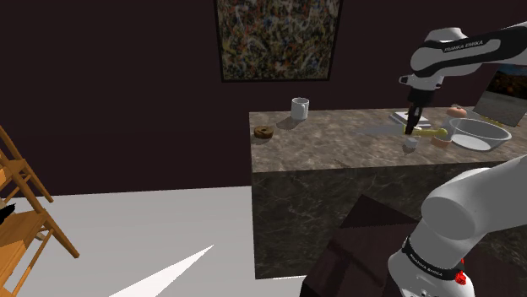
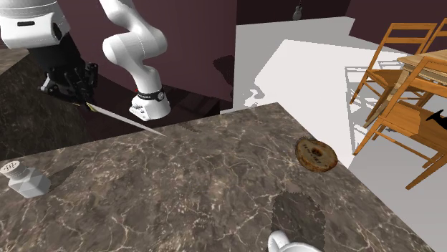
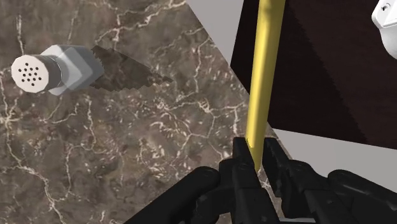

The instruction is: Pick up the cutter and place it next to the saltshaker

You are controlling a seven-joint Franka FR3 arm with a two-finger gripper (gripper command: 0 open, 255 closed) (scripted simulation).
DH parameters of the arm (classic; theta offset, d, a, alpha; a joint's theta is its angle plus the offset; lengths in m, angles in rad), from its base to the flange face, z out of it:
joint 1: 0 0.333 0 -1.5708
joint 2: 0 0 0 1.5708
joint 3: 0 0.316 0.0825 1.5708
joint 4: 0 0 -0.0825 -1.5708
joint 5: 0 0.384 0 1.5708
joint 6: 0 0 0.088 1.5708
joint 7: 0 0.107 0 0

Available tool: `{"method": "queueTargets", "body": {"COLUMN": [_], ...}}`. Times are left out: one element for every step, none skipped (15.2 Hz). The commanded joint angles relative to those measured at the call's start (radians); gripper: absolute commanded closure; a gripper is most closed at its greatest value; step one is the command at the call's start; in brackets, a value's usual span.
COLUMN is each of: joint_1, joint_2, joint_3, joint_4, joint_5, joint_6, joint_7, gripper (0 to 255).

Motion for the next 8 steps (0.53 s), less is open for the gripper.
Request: {"method": "queueTargets", "body": {"joint_1": [0.0, 0.0, 0.0, 0.0, 0.0, 0.0, 0.0, 0.0], "joint_2": [0.008, 0.011, 0.015, 0.02, 0.024, 0.029, 0.034, 0.04], "joint_3": [-0.009, -0.014, -0.018, -0.023, -0.027, -0.032, -0.037, -0.042], "joint_4": [-0.022, -0.032, -0.043, -0.053, -0.063, -0.073, -0.082, -0.092], "joint_5": [-0.004, -0.006, -0.008, -0.01, -0.012, -0.013, -0.015, -0.017], "joint_6": [0.03, 0.044, 0.059, 0.073, 0.088, 0.102, 0.117, 0.132], "joint_7": [0.0, 0.0, 0.0, 0.001, 0.001, 0.001, 0.0, 0.0], "gripper": [255, 255, 255, 255, 255, 255, 255, 255]}}
